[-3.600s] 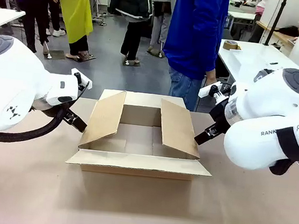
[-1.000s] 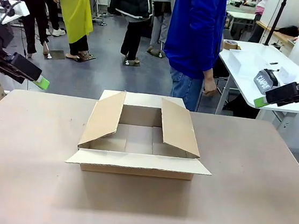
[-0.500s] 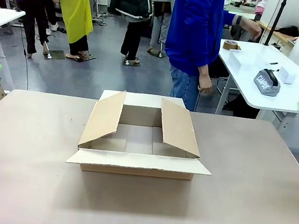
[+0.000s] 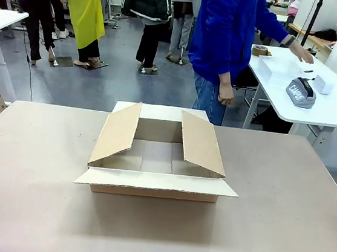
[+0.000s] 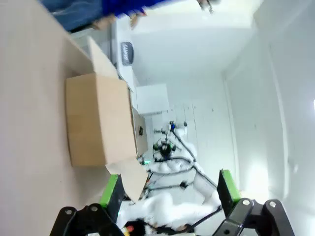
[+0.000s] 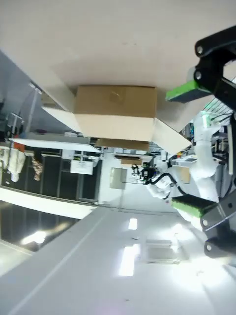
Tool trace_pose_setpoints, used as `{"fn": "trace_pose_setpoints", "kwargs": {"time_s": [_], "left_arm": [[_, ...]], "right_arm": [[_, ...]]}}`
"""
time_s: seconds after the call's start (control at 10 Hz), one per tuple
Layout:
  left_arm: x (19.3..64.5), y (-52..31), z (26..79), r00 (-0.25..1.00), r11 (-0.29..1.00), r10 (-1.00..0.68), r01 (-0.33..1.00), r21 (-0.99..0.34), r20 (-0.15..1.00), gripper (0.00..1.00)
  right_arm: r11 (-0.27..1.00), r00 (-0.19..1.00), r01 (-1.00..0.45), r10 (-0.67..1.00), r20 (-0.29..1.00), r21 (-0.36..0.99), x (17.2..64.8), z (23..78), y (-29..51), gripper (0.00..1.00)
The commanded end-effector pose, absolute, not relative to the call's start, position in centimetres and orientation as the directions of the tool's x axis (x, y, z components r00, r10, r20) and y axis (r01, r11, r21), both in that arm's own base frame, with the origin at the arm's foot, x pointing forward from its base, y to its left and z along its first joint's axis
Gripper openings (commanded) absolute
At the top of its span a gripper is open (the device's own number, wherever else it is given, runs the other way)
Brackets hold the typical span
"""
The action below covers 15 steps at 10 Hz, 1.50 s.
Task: Pack the gift set into the box.
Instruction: Place both hands on the side flaps of the Package Box and spread them outward.
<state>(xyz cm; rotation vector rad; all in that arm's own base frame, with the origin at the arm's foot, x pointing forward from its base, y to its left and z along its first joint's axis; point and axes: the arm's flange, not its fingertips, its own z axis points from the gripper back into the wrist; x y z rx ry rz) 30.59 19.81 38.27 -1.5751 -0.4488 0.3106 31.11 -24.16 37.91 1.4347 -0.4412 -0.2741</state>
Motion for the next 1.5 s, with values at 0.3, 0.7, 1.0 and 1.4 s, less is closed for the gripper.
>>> {"fn": "trace_pose_setpoints", "kwargs": {"time_s": [0.3,0.7,1.0,1.4], "left_arm": [[29.6,19.4,40.0,0.892,0.018,0.399,0.222,-0.975,0.211,1.0],[31.4,13.4,45.6,0.927,0.13,0.278,0.222,-0.966,0.251,1.0],[34.2,-2.0,52.6,0.929,0.344,-0.208,0.362,-0.867,0.306,1.0],[33.8,-9.6,53.6,0.936,0.416,-0.233,0.34,-0.844,0.262,1.0]], "right_arm": [[0.141,0.899,-0.135,-0.398,0.181,0.981,30.3,39.6,-24.0,1.0],[0.42,0.894,-0.11,-0.354,0.274,0.901,32.2,44.0,-16.7,1.0],[0.688,0.887,-0.305,-0.047,0.459,0.659,33.9,49.5,0.7,1.0],[0.714,0.86,-0.399,0.073,0.506,0.575,33.0,51.9,7.4,1.0]]}}
